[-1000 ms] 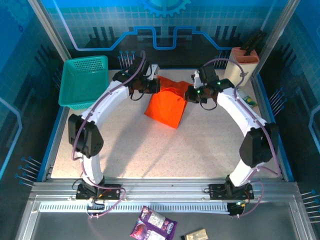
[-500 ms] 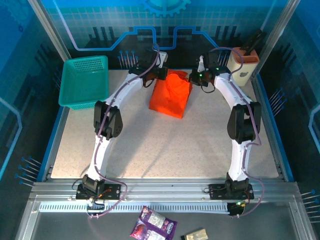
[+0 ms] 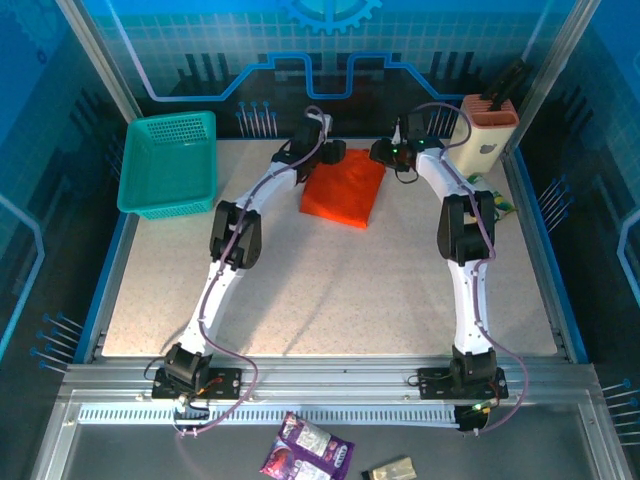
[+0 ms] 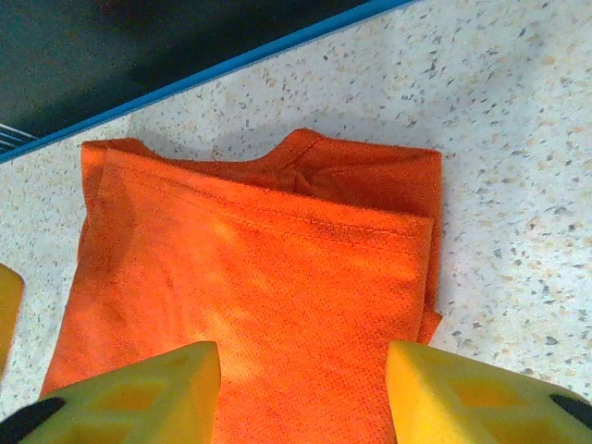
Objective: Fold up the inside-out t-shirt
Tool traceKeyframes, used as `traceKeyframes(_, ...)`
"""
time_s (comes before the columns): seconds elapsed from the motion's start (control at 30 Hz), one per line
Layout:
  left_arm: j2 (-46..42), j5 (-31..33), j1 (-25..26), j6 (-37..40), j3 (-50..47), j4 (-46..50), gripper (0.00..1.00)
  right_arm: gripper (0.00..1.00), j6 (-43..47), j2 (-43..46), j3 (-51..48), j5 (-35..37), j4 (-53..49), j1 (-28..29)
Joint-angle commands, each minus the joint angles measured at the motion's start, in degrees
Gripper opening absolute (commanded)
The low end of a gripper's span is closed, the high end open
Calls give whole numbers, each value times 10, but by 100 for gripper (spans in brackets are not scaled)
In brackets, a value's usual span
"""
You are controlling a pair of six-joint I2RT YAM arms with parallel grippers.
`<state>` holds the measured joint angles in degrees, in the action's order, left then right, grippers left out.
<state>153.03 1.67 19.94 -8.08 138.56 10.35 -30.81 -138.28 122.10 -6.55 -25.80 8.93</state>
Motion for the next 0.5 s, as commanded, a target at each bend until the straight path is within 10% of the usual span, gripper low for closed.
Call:
traceKeyframes(0.0, -97, -19, -5, -21, -78, -38, 68, 52, -1, 64, -18, 3, 32, 3)
traceKeyframes(0.47, -131, -161, -4, -103, -189, 164, 18, 46, -52, -82, 43, -281, 13, 19)
